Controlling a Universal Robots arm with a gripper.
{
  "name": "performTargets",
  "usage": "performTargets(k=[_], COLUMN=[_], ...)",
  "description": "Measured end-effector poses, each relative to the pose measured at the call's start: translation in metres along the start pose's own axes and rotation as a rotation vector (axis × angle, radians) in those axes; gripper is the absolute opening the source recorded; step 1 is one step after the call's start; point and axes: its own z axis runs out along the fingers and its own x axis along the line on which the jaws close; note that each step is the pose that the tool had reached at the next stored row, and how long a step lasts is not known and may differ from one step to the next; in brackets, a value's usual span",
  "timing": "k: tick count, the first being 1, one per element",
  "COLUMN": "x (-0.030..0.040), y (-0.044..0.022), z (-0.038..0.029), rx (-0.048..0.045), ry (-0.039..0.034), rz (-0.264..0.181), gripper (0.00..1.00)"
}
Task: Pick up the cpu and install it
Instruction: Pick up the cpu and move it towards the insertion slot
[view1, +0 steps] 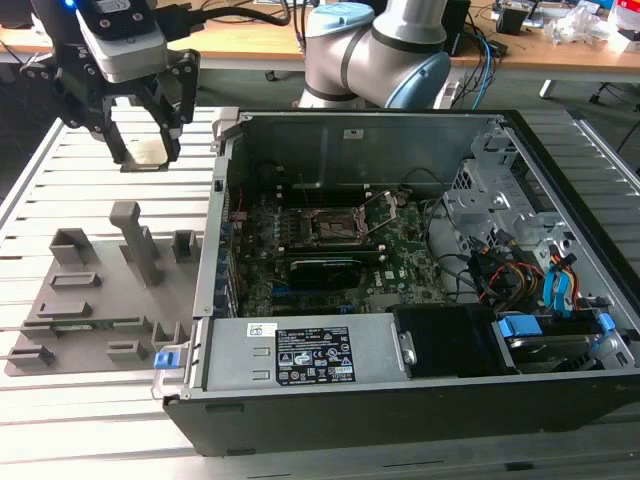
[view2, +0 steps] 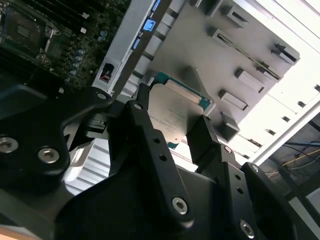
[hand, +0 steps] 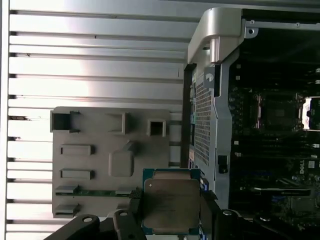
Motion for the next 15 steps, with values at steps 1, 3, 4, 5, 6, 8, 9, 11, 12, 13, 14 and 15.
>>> performTargets(k=[1,3,4,5,6,8,9,11,12,13,14,15], x=[-0.0038,-0.0109,-0.0136,-0.0172,-0.0216,-0.0281,-0.0295,-0.034,-0.0367,-0.0397,-0.0417,-0.0429], y=[-0.0001,-0.0004,-0.0005,-0.0006,-0.0007,-0.0009,-0.001,-0.0011,-0.0012,-0.0013,-0.0014,-0.0014], z=[0.0001,0.0003,0.0003,0.0004,0.0006,0.0008,0.0008,0.0009,0.001,0.0011,0.0011,0.0011], rx=[0.0002,0.0005,0.0006,0.0007,0.0008,0.0012,0.0013,0.0016,0.0016,0.0017,0.0018,0.0019], ry=[0.0,0.0,0.0001,0.0001,0.0,0.0,0.0,0.0001,0.0,0.0001,0.0001,0.0001], rz=[0.0,0.0,0.0,0.0,0.0,0.0,0.0,0.0,0.0,0.0,0.0,0.0], gripper=[0.55,0.55,0.55,0.55,0.55,0.55,0.55,0.55,0.55,0.55,0.55,0.55])
